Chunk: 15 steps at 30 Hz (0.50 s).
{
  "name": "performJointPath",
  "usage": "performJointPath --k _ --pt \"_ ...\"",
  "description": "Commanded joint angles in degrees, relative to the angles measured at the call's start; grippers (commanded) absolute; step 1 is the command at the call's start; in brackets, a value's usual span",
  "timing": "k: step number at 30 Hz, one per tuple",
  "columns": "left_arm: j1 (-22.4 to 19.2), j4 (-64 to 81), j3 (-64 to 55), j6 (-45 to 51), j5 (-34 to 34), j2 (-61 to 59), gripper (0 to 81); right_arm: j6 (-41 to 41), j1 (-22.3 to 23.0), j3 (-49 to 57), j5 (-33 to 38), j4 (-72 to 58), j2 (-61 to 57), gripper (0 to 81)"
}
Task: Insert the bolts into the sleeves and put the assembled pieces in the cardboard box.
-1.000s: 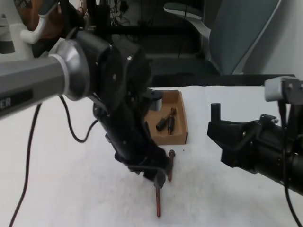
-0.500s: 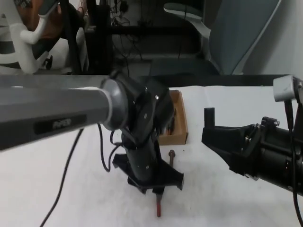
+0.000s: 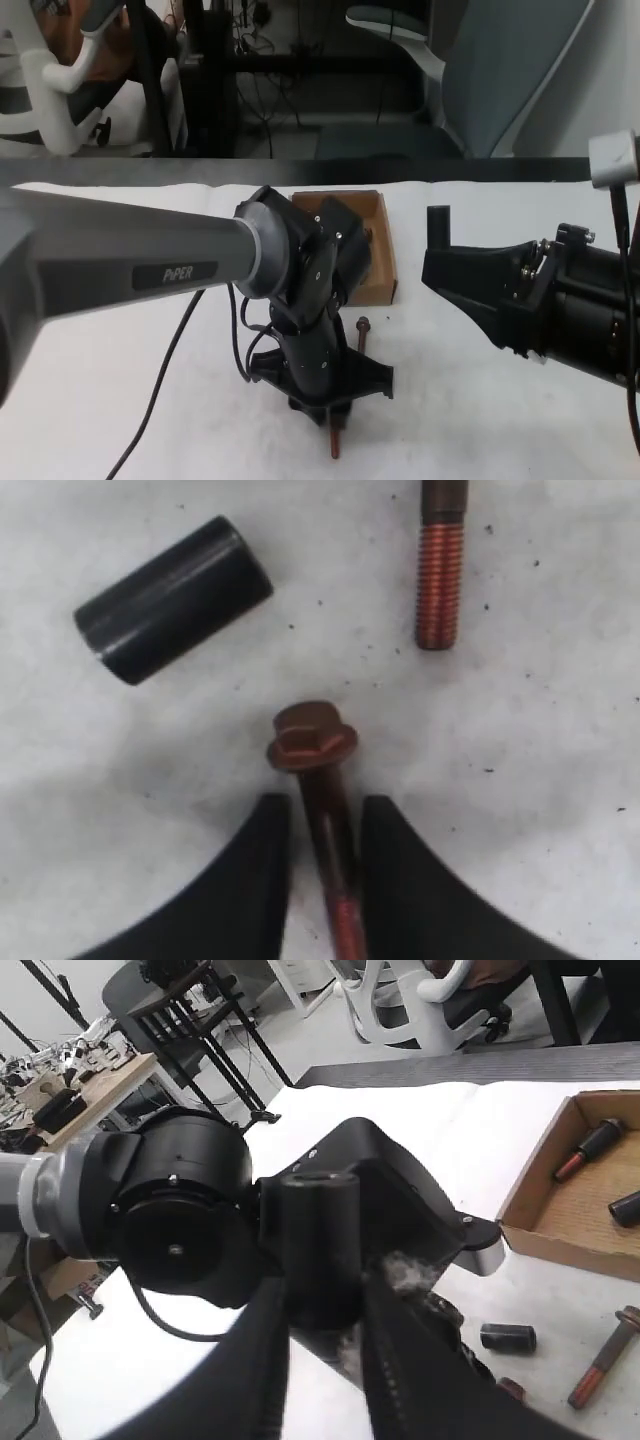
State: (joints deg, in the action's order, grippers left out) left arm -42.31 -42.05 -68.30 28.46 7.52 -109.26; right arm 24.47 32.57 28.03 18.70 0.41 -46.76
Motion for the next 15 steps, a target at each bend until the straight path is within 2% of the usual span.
performJointPath --k 1,7,10,12,15 --pt "-0.18 1.55 0.06 -1.99 0.35 -0.91 1.0 0.06 -0.08 0.80 1.84 -0.41 0.51 0.6" --pt "0.41 7.34 0.06 -5.83 -0.34 4.72 1.7 -1.73 -0.08 0.80 3.04 2.42 0.51 0.6" --pt "0.40 7.63 0.29 -12.48 -2.34 10.06 1.7 -4.00 -0.08 0.80 3.04 4.46 1.31 0.6" --pt "0.40 8.19 1.77 -15.77 -3.83 14.16 1.7 -4.92 -0.08 0.60 2.19 6.90 2.53 0.6" --pt "0.40 13.33 6.82 -15.83 -4.01 20.69 1.7 -8.53 -0.08 -0.10 -1.61 12.47 6.30 0.6"
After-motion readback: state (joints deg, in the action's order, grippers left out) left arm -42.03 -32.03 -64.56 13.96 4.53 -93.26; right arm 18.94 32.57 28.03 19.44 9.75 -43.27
